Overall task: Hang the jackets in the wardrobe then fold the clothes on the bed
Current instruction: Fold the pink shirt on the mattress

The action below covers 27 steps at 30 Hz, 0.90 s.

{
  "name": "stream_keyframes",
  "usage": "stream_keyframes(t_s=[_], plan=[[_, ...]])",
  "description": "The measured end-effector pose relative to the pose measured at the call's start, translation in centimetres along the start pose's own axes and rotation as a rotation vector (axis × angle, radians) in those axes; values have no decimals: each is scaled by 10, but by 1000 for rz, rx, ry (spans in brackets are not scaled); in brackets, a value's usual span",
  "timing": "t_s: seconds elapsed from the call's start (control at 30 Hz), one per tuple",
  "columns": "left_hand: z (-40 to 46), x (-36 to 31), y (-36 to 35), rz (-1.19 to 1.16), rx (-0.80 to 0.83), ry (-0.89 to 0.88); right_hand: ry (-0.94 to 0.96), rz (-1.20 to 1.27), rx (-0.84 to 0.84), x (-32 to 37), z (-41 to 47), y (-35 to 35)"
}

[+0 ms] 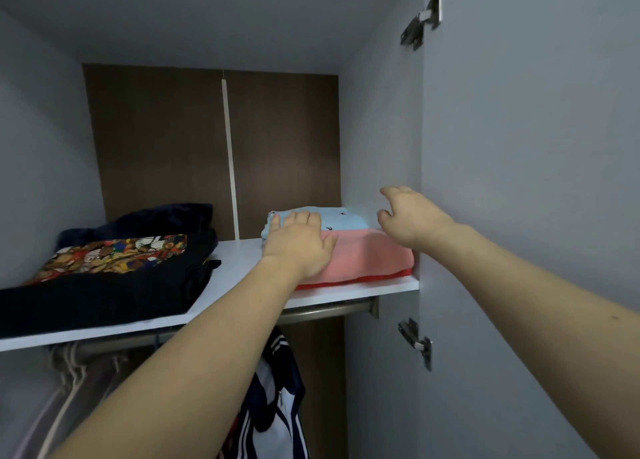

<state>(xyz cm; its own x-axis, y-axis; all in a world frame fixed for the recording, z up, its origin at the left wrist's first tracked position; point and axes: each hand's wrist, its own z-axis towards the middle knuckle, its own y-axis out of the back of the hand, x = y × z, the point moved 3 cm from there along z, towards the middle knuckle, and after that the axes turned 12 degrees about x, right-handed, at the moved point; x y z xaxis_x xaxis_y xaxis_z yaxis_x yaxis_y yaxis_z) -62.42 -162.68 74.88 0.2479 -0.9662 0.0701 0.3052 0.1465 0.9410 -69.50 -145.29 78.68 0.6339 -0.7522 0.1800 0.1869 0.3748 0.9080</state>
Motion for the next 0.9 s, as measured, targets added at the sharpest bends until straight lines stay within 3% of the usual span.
stream_keyframes(t_s=[0.43,0.77,0.9], plan=[[-113,-42,79,25,-339,-105,55,7,-181,15,-144,71],[-144,-99,120,-117,-584,-370,-14,-182,-553,18,-248,128],[-159,-139,124,-214,-597,-483,-106,-261,-580,3,-300,144]])
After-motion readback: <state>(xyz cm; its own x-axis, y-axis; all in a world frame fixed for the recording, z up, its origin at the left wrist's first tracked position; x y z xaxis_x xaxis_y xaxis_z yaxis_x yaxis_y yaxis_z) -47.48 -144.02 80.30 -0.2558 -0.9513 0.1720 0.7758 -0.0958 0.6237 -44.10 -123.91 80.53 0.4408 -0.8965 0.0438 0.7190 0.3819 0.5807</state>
